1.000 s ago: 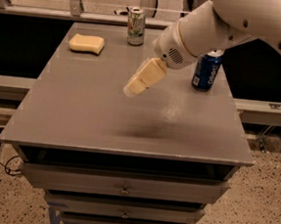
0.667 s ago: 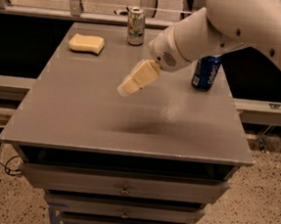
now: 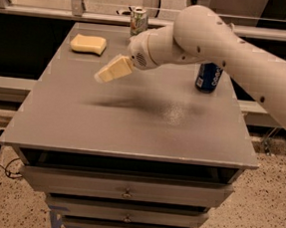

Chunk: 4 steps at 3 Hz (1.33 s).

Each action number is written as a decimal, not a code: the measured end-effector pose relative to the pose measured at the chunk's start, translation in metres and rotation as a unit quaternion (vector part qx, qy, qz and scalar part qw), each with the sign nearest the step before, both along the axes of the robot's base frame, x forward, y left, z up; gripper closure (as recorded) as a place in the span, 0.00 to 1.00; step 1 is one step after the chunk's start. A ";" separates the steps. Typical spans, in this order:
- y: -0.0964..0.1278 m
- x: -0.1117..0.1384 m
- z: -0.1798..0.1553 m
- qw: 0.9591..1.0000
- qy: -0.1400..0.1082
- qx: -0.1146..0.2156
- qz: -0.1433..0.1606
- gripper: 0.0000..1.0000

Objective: Pick sponge

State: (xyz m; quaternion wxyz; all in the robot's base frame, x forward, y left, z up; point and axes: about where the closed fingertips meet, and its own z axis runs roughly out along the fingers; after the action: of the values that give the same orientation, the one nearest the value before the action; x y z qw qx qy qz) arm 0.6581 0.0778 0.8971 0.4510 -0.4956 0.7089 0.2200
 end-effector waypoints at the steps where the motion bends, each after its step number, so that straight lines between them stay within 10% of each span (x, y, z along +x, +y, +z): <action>1: 0.031 0.043 -0.003 0.999 -0.022 0.035 -0.004 0.00; 4: 0.099 0.140 -0.030 0.997 -0.018 0.069 -0.007 0.00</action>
Offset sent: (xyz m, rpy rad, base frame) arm 0.1275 0.0798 -0.0122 0.1788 -0.0688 -0.0422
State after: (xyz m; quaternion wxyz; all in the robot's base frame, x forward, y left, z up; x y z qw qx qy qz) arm 0.7983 0.1773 0.8671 0.4984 -0.4618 0.6874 0.2566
